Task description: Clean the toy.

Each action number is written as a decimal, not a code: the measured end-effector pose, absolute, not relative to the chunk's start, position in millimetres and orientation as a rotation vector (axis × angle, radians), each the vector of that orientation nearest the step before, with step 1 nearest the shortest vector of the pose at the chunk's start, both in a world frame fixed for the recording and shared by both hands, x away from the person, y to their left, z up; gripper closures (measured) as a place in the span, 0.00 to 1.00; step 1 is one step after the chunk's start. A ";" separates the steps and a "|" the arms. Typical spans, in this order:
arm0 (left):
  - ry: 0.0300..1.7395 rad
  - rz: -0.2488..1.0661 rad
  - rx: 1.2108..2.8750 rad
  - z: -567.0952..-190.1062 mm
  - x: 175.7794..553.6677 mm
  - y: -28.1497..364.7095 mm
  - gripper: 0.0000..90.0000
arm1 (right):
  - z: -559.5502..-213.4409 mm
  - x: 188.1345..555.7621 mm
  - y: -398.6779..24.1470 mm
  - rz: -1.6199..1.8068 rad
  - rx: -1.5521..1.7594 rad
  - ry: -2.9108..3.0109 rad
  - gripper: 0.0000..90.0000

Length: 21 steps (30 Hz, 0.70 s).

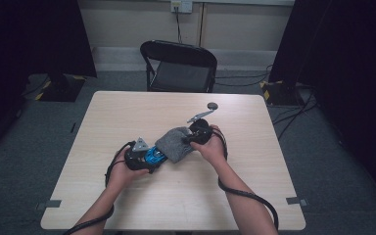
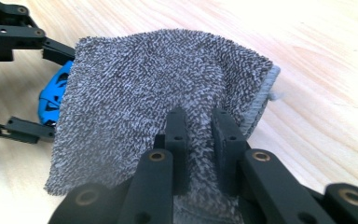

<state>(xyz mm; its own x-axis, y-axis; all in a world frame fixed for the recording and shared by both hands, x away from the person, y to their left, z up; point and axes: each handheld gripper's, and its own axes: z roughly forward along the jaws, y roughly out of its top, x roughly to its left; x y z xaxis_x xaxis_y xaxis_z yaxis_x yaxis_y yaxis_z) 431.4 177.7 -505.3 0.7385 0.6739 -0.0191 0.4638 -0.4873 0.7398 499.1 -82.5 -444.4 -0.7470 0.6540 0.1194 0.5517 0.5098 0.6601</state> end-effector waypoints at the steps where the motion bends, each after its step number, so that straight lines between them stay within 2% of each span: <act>1: 0.853 0.353 2.173 -505.3 431.4 177.7 0.28 | -444.4 499.1 -82.5 1.058 1.046 2.601 0.87; 21: 0.853 0.353 2.173 -505.3 431.4 177.7 0.28 | -454.3 507.6 -116.2 1.041 1.155 2.550 0.87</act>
